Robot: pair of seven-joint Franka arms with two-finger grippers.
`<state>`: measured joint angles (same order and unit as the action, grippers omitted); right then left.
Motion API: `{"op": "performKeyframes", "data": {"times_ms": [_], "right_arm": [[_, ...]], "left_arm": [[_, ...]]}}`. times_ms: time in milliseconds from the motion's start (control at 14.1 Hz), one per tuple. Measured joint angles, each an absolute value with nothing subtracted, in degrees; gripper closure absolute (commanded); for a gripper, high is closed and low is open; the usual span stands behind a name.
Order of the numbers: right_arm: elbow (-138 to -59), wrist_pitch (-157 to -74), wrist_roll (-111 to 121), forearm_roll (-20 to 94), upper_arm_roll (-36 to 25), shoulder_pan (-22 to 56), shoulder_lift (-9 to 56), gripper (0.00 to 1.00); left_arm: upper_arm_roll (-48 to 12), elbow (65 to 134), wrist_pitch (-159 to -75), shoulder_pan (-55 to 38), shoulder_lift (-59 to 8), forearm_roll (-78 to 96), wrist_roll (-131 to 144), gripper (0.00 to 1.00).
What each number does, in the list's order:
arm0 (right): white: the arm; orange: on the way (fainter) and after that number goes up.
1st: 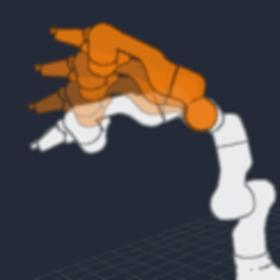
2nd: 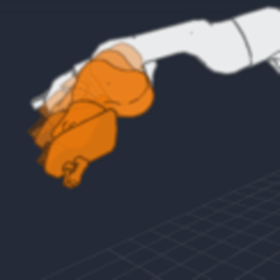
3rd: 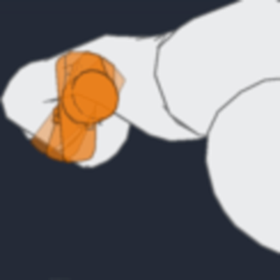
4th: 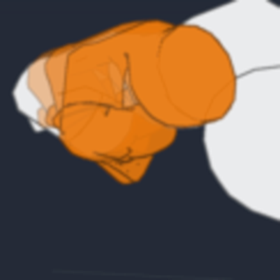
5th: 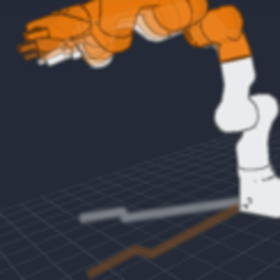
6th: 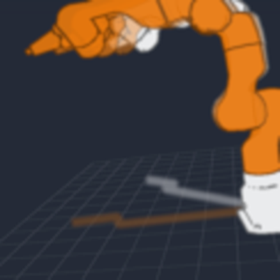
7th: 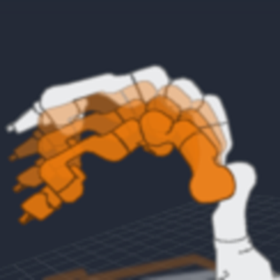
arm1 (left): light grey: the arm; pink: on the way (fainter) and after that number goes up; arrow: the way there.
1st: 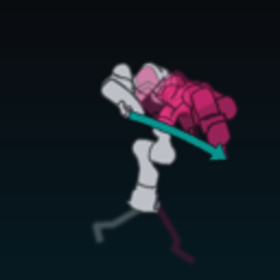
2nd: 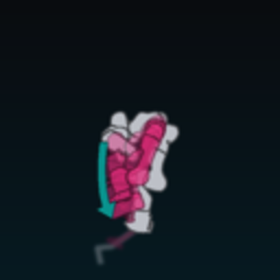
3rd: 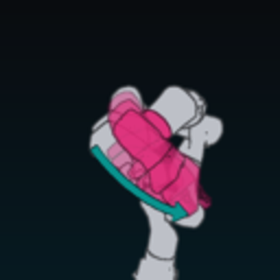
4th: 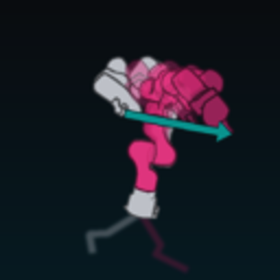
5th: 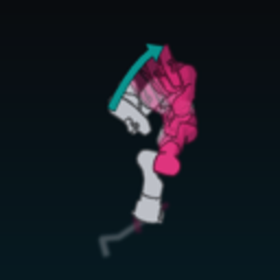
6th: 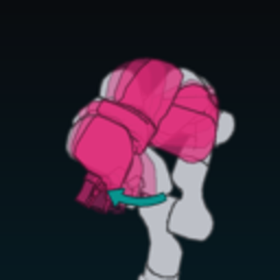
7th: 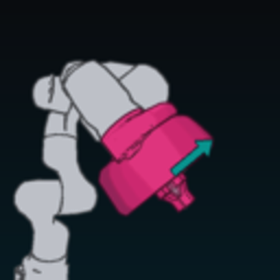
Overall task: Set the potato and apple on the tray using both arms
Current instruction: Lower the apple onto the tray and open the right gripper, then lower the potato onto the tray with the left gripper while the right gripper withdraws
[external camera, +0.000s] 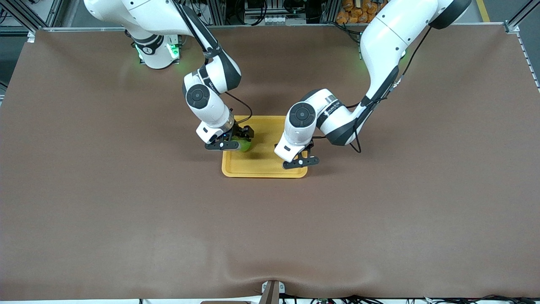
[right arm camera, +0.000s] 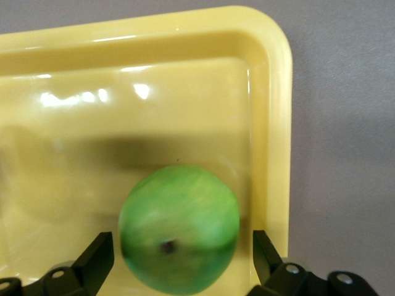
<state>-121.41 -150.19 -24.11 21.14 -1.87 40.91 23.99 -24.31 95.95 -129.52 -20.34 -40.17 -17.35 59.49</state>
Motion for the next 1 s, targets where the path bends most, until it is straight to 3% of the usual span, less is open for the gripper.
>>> {"op": "performKeyframes", "data": {"times_ms": [213, 569, 640, 782, 996], "right_arm": [[-121.42, -148.55, -24.11, 21.14, -2.15, 39.75, 23.28, 0.0], [-121.39, -135.98, -23.16, 21.12, -2.53, 31.91, 16.66, 0.0], [-121.41, -134.34, -22.37, 21.03, -2.63, 30.21, 15.11, 0.0], [-121.48, -131.41, -18.71, 20.96, -2.9, 26.66, 12.71, 0.0], [-121.5, -126.08, -11.85, 20.92, -3.48, 17.84, 9.55, 0.0]], "left_arm": [[-24.31, 95.96, -127.24, -21.36, -40.27, -17.91, 59.38, 0.96], [-24.28, 95.96, -126.07, -22.93, -40.28, -19.52, 59.38, 0.92], [-24.27, 95.96, -125.72, -23.12, -40.29, -20.44, 59.38, 0.88], [-24.19, 95.97, -125.5, -23.21, -40.41, -21.37, 59.38, 0.67], [-23.97, 95.98, -125.47, -23.23, -40.78, -22.5, 59.38, 0.43]]}}
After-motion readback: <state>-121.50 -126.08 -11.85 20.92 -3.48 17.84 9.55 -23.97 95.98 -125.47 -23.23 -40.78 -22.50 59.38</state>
